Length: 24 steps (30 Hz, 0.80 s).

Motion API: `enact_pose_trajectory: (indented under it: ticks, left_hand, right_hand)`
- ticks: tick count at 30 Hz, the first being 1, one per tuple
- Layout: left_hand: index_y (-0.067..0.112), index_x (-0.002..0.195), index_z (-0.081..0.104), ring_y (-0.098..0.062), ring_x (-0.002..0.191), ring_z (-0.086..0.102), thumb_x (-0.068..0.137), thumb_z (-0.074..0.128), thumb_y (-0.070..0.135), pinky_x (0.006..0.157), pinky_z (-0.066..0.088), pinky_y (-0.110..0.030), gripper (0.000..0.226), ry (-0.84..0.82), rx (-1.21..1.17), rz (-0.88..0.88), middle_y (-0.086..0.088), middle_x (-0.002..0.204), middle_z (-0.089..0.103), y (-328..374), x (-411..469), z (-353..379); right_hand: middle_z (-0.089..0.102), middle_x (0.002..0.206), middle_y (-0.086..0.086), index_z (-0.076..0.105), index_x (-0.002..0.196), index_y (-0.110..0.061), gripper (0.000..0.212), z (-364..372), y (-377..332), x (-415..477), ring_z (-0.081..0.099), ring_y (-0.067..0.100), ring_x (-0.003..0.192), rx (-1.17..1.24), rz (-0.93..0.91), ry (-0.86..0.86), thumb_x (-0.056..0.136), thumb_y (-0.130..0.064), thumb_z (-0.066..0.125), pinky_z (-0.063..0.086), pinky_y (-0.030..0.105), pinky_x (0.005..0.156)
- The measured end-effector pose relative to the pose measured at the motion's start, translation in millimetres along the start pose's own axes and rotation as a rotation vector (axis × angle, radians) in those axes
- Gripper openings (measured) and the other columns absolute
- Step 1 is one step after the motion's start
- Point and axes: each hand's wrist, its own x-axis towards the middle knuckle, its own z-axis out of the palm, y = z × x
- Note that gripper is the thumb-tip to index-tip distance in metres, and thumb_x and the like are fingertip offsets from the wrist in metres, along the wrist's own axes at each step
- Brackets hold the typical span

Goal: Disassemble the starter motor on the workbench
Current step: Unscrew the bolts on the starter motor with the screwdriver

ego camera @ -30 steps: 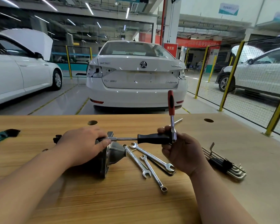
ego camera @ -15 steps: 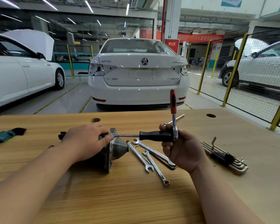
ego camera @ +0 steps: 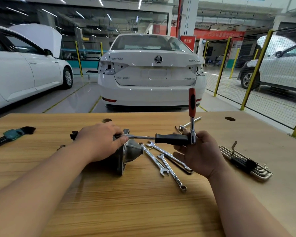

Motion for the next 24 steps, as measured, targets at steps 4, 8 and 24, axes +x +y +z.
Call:
enact_pose_trajectory:
  ticks: [4, 8, 24]
  left_hand:
    - [0.044, 0.117, 0.052, -0.007, 0.100, 0.047, 0.091, 0.028, 0.064, 0.067, 0.040, -0.031, 0.041, 0.004, -0.004, 0.007, 0.020, 0.113, 0.050, 2, 0, -1]
    - [0.044, 0.116, 0.052, -0.007, 0.098, 0.047, 0.091, 0.029, 0.064, 0.067, 0.042, -0.030, 0.039, 0.009, 0.007, 0.009, 0.019, 0.111, 0.051, 2, -1, -3]
    - [0.045, 0.114, 0.054, -0.004, 0.096, 0.045, 0.091, 0.027, 0.065, 0.059, 0.033, -0.027, 0.041, 0.041, 0.001, 0.020, 0.022, 0.107, 0.049, 0, 1, 1]
  right_hand:
    - [0.070, 0.112, 0.012, 0.061, 0.082, -0.013, 0.028, 1, 0, -2, 0.041, 0.010, 0.037, 0.115, 0.021, -0.104, 0.060, -0.021, 0.076, 0.039, 0.021, 0.036]
    - [0.068, 0.117, 0.016, 0.064, 0.083, -0.005, 0.050, 1, 2, 0, 0.060, 0.014, 0.046, 0.270, 0.011, -0.189, 0.040, -0.006, 0.091, 0.053, 0.025, 0.042]
    - [0.053, 0.130, 0.038, 0.062, 0.101, 0.009, 0.056, 10, -4, -9, 0.064, 0.049, 0.106, 0.516, -0.020, -0.269, 0.049, 0.028, 0.073, 0.059, 0.049, 0.080]
